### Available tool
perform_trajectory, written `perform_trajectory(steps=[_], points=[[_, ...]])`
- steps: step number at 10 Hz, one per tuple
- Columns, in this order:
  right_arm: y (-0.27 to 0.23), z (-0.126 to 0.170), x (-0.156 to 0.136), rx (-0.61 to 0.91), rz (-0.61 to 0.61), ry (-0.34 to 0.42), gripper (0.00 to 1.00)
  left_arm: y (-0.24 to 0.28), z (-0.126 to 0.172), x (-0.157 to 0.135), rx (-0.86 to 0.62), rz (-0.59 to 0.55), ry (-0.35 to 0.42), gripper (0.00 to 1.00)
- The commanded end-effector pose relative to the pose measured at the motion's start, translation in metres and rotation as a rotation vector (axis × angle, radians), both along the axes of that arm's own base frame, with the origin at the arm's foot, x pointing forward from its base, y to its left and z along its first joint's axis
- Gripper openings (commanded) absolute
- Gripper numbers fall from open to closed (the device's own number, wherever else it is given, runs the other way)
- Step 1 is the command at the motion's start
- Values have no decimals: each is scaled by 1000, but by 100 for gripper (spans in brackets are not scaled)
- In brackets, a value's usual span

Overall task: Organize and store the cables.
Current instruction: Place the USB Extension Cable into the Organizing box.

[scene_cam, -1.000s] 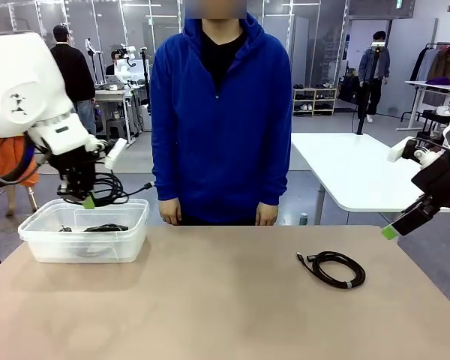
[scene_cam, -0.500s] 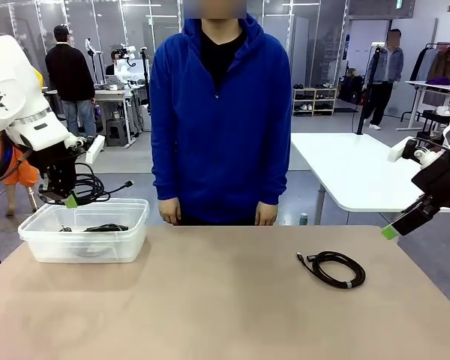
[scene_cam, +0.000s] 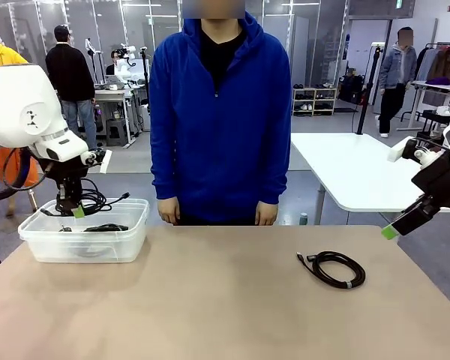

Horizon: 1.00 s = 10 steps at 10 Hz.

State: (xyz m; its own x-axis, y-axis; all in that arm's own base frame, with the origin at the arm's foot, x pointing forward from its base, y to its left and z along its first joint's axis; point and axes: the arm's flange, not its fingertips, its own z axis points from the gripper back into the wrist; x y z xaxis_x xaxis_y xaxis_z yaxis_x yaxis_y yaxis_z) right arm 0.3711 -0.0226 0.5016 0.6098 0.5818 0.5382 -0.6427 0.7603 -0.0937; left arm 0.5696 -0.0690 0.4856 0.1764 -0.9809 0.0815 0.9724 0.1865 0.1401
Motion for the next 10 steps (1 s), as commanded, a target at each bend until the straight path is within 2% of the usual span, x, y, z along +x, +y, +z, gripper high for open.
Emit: perform_trajectory(steps=[1,5,9,10], points=[[0,0,0,-2,-5,2,100,0,-6,24,-8,50,31,12],[0,0,0,-2,-5,2,100,5,-37,48,-20,124,80,12],[0,0,0,-2,-5,2,100,6,-36,47,-11,124,86,48],[0,0,0,-2,-5,2,100,4,-34,46,-8,122,86,45]])
